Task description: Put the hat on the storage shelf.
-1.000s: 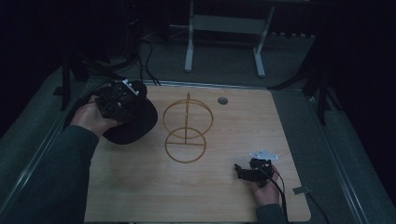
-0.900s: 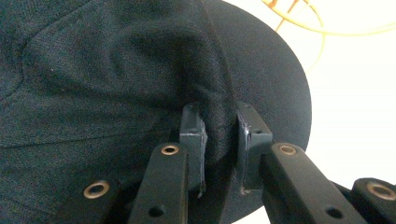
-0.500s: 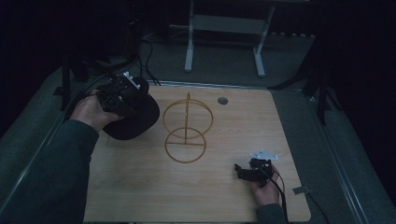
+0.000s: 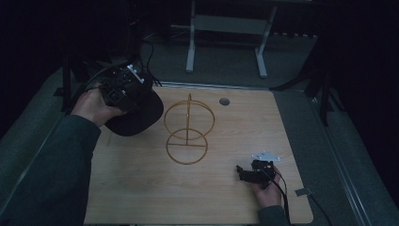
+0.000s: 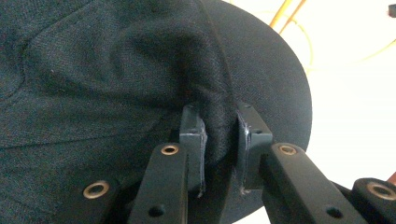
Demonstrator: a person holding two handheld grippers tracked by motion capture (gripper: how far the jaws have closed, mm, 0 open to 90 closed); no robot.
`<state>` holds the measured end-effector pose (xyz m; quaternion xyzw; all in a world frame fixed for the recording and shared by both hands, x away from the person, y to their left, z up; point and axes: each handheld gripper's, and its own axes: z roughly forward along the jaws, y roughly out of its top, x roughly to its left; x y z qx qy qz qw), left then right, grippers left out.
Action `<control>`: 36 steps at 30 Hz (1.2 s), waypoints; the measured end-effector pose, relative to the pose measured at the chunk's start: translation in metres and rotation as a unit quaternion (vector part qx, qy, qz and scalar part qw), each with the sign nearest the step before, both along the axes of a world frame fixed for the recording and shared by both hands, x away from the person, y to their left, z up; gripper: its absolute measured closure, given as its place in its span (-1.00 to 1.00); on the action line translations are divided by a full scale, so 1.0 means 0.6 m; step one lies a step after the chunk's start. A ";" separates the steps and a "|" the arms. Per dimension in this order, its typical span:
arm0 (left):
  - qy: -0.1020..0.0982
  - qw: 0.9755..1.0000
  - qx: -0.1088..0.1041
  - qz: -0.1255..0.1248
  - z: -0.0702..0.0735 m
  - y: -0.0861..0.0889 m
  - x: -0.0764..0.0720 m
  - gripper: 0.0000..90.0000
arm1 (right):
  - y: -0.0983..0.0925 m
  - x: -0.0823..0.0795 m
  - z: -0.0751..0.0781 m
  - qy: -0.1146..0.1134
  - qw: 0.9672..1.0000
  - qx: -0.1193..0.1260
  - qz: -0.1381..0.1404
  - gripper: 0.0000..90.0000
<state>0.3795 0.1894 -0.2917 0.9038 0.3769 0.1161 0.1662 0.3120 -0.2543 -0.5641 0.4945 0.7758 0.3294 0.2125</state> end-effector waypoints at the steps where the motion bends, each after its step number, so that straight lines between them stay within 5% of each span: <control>1: 0.000 1.000 0.000 -0.002 0.002 -0.001 0.000 0.67 | 0.000 0.000 0.000 0.000 1.000 0.000 0.000 -0.72; 19: -0.004 1.000 0.006 -0.022 0.037 -0.024 0.004 0.67 | 0.000 0.000 0.000 0.000 1.000 0.000 0.000 -0.72; 36: -0.003 0.999 -0.020 -0.043 0.048 -0.045 0.012 0.67 | 0.000 0.000 0.000 0.000 1.000 0.000 0.000 -0.72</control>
